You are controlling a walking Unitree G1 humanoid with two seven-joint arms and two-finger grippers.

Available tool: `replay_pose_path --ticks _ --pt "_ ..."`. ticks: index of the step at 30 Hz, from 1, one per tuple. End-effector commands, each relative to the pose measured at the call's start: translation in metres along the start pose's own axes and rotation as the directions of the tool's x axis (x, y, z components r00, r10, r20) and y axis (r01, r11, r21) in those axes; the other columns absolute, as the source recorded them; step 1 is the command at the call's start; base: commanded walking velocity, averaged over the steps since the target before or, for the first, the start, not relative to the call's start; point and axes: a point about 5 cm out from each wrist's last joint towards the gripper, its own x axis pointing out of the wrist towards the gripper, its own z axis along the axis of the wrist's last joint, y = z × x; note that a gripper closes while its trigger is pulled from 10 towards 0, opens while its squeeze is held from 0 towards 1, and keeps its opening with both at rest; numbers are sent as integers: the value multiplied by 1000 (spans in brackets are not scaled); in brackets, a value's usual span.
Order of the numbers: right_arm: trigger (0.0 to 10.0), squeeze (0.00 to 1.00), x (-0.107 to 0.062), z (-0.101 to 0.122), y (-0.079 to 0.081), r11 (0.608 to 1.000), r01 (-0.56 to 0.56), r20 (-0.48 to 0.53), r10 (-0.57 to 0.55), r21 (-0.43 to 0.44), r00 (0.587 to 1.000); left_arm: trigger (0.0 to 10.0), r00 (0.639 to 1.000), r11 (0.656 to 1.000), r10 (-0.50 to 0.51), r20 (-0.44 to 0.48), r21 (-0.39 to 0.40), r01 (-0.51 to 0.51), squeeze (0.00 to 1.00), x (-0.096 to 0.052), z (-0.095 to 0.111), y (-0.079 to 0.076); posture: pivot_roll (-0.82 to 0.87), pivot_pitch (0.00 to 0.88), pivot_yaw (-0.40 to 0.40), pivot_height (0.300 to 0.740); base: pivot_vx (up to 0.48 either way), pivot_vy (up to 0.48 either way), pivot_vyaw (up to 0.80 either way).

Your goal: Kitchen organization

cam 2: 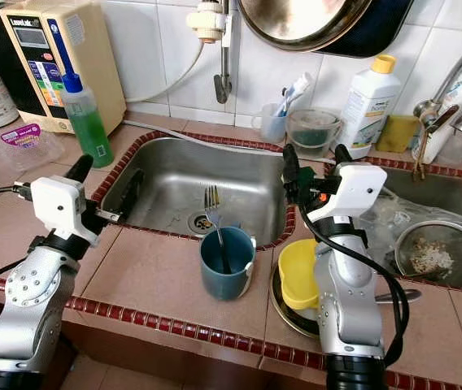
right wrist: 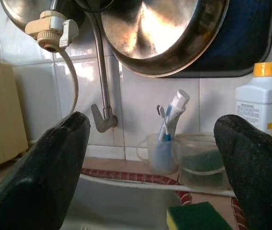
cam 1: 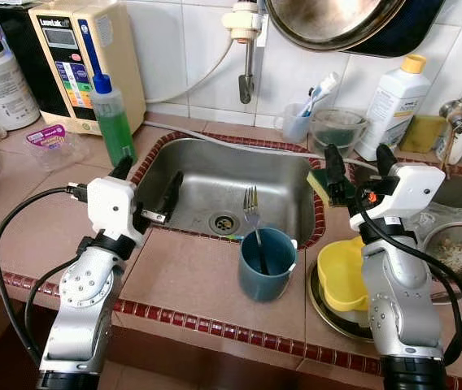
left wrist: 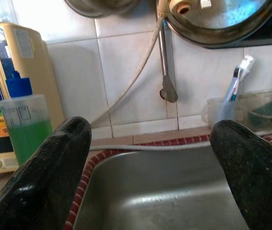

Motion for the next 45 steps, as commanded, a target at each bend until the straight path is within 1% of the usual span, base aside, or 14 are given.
replay_pose_path --ticks 1,4,21,37,40,45 --pt "10000 0 -2 -4 0 1000 3 -16 -3 0 1000 10000 1000 1000 -20 1 2 20 0 -1 2 1 -82 46 35 740 0 0 0" --pt "10000 0 -2 -5 1 1000 4 -17 -4 1 1000 10000 1000 1000 -23 1 3 23 0 -1 2 1 -81 48 37 740 0 0 0" --pt "10000 0 -1 -6 1 1000 11 -15 -11 -8 1000 10000 999 999 -50 0 -2 50 0 4 2 0 -87 42 50 740 -277 0 0" --pt "10000 0 0 -5 4 1000 -10 1 10 -19 1000 10000 998 998 -66 22 -10 66 0 5 5 2 -81 35 51 740 0 0 0" --pt "10000 0 1 -7 5 1000 -14 -6 14 -2 1000 10000 998 998 -66 18 6 66 0 5 4 4 -77 36 46 740 0 0 0" --pt "10000 0 2 -7 8 1000 -20 -4 19 -4 1000 10000 998 998 -68 12 8 68 0 5 3 6 -68 36 42 740 0 0 0"
